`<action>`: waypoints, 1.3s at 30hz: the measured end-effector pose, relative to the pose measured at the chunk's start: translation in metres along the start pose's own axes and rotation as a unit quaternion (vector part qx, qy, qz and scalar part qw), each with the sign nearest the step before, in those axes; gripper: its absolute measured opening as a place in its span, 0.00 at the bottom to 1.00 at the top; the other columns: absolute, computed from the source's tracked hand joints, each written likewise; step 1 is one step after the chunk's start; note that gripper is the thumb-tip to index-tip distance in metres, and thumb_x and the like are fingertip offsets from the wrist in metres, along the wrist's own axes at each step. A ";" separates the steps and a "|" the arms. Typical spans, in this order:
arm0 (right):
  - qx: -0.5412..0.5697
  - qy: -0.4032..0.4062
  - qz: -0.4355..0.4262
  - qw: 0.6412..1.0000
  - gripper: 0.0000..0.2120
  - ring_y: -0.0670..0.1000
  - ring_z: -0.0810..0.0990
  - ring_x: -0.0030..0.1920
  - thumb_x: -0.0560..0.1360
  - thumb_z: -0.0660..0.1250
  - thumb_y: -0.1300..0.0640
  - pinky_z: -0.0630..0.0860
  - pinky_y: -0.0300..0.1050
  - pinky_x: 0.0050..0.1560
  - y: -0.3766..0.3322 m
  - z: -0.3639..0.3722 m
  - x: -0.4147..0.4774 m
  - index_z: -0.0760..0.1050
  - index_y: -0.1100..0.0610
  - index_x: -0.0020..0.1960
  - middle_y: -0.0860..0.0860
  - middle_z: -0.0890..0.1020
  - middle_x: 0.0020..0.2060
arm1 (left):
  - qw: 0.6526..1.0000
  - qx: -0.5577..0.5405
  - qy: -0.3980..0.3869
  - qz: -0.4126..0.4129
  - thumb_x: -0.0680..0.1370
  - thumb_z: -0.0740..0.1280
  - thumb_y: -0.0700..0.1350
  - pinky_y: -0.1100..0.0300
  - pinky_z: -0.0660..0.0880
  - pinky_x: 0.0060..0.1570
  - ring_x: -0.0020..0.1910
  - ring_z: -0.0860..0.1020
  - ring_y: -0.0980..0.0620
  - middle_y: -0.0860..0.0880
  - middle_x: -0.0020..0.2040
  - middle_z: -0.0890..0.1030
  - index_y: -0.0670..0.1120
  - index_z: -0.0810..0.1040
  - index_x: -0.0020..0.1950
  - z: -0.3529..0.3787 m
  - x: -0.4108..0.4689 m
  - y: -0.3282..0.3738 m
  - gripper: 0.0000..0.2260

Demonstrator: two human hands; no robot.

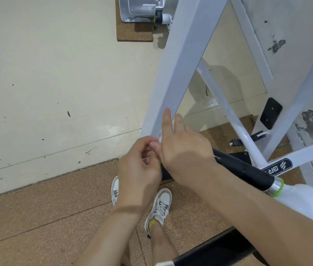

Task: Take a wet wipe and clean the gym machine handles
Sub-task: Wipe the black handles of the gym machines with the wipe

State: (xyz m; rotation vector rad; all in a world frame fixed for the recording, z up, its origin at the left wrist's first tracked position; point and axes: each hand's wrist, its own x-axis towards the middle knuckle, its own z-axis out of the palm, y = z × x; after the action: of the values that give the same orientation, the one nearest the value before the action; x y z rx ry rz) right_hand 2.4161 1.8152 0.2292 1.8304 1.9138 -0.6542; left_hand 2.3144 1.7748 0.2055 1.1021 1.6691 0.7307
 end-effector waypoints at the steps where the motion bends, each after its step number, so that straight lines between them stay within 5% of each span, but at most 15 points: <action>1: 0.011 -0.016 0.007 1.000 0.35 0.61 0.67 0.69 0.80 0.45 0.40 0.69 0.52 0.59 -0.002 -0.005 0.007 0.34 0.59 0.76 0.62 0.49 0.76 | 1.000 0.003 0.013 -0.010 0.77 0.65 0.37 0.64 0.77 0.42 0.39 0.80 0.61 0.55 0.40 0.83 0.52 0.81 0.53 -0.002 0.003 -0.002 0.11; 5: -0.011 0.019 -0.026 0.999 0.30 0.63 0.56 0.75 0.81 0.44 0.51 0.63 0.54 0.69 -0.013 0.003 0.007 0.40 0.64 0.76 0.66 0.46 0.76 | 0.999 -0.026 0.000 -0.040 0.76 0.66 0.39 0.57 0.78 0.53 0.46 0.82 0.60 0.53 0.48 0.85 0.50 0.81 0.59 -0.007 0.012 -0.002 0.14; 7: -0.039 0.069 -0.062 0.995 0.29 0.65 0.61 0.73 0.77 0.42 0.56 0.67 0.57 0.68 -0.011 0.017 -0.008 0.56 0.69 0.74 0.69 0.58 0.73 | 0.999 -0.032 -0.014 -0.028 0.73 0.63 0.41 0.55 0.77 0.55 0.50 0.82 0.57 0.54 0.49 0.85 0.52 0.81 0.58 -0.009 0.012 0.002 0.16; 9: -0.060 0.092 -0.086 0.990 0.27 0.65 0.64 0.71 0.77 0.44 0.59 0.70 0.57 0.66 -0.005 0.024 -0.016 0.61 0.70 0.72 0.68 0.62 0.72 | 0.999 -0.038 -0.014 -0.025 0.70 0.60 0.42 0.54 0.77 0.56 0.51 0.82 0.58 0.54 0.50 0.85 0.54 0.81 0.58 -0.011 0.011 0.004 0.19; 13: 0.008 -0.012 -0.016 1.000 0.33 0.61 0.65 0.71 0.81 0.52 0.55 0.69 0.52 0.57 0.001 -0.007 0.003 0.36 0.64 0.76 0.62 0.48 0.77 | 1.000 -0.005 -0.022 0.005 0.77 0.64 0.42 0.74 0.73 0.52 0.50 0.78 0.70 0.56 0.55 0.82 0.53 0.77 0.64 -0.011 0.010 0.007 0.17; 16: 0.023 -0.037 0.015 0.999 0.34 0.59 0.66 0.71 0.79 0.52 0.58 0.69 0.51 0.56 0.002 -0.014 0.003 0.34 0.63 0.76 0.60 0.48 0.77 | 0.994 0.049 -0.048 0.085 0.80 0.63 0.45 0.71 0.70 0.59 0.58 0.76 0.64 0.59 0.62 0.78 0.52 0.76 0.66 -0.010 0.010 0.010 0.15; 18: -0.004 0.039 -0.035 0.999 0.30 0.61 0.64 0.73 0.75 0.44 0.63 0.70 0.53 0.65 0.002 0.000 -0.017 0.48 0.70 0.75 0.66 0.56 0.74 | 0.982 0.090 -0.059 0.152 0.80 0.63 0.47 0.71 0.69 0.60 0.59 0.75 0.63 0.59 0.61 0.78 0.51 0.77 0.65 -0.010 0.014 0.010 0.14; 21: -0.014 0.138 -0.086 0.987 0.28 0.59 0.78 0.62 0.70 0.49 0.60 0.76 0.53 0.58 0.015 0.015 -0.035 0.73 0.68 0.65 0.63 0.77 0.62 | 0.956 0.165 -0.072 0.230 0.80 0.60 0.49 0.70 0.67 0.62 0.62 0.74 0.59 0.54 0.62 0.79 0.48 0.77 0.65 -0.012 0.022 0.002 0.15; 25: 0.142 0.134 -0.071 0.978 0.24 0.53 0.81 0.53 0.71 0.65 0.65 0.78 0.46 0.54 0.037 -0.002 -0.035 0.71 0.54 0.67 0.49 0.82 0.54 | 0.874 0.313 -0.123 0.350 0.82 0.55 0.51 0.52 0.69 0.66 0.68 0.71 0.45 0.45 0.68 0.74 0.42 0.70 0.71 -0.003 0.031 0.001 0.21; 29: 0.218 0.142 -0.025 0.965 0.15 0.53 0.80 0.44 0.77 0.62 0.59 0.77 0.49 0.45 0.041 -0.011 -0.037 0.64 0.51 0.62 0.51 0.80 0.43 | 0.826 0.365 -0.186 0.387 0.83 0.49 0.51 0.52 0.71 0.55 0.54 0.75 0.46 0.46 0.57 0.78 0.44 0.75 0.64 0.002 0.053 0.008 0.20; 34: 0.280 -0.028 0.060 0.958 0.14 0.53 0.80 0.51 0.79 0.59 0.49 0.76 0.52 0.54 0.050 -0.024 -0.017 0.77 0.56 0.57 0.53 0.83 0.50 | 0.872 0.348 -0.262 0.224 0.83 0.49 0.52 0.52 0.71 0.43 0.41 0.76 0.46 0.47 0.39 0.78 0.47 0.72 0.39 0.015 0.083 0.026 0.19; 37: 0.338 -0.032 0.026 0.940 0.11 0.50 0.81 0.52 0.78 0.62 0.51 0.76 0.52 0.57 0.059 -0.029 -0.018 0.80 0.53 0.53 0.50 0.84 0.49 | 0.835 0.387 -0.219 0.325 0.83 0.50 0.49 0.53 0.68 0.63 0.64 0.73 0.45 0.46 0.61 0.79 0.46 0.75 0.62 0.003 0.059 0.013 0.17; 39: 0.378 -0.011 0.029 0.925 0.09 0.47 0.81 0.51 0.77 0.64 0.51 0.76 0.50 0.57 0.061 -0.028 -0.019 0.81 0.51 0.51 0.47 0.84 0.47 | 0.800 0.436 -0.200 0.361 0.83 0.51 0.49 0.49 0.58 0.72 0.75 0.60 0.48 0.46 0.75 0.65 0.44 0.63 0.75 -0.008 0.039 0.003 0.22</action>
State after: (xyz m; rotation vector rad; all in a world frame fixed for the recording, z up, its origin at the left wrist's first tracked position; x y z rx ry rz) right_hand 2.4790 1.8180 0.2596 2.2704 1.6976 -1.5448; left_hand 2.3034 1.8118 0.1954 2.4378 1.1600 0.0699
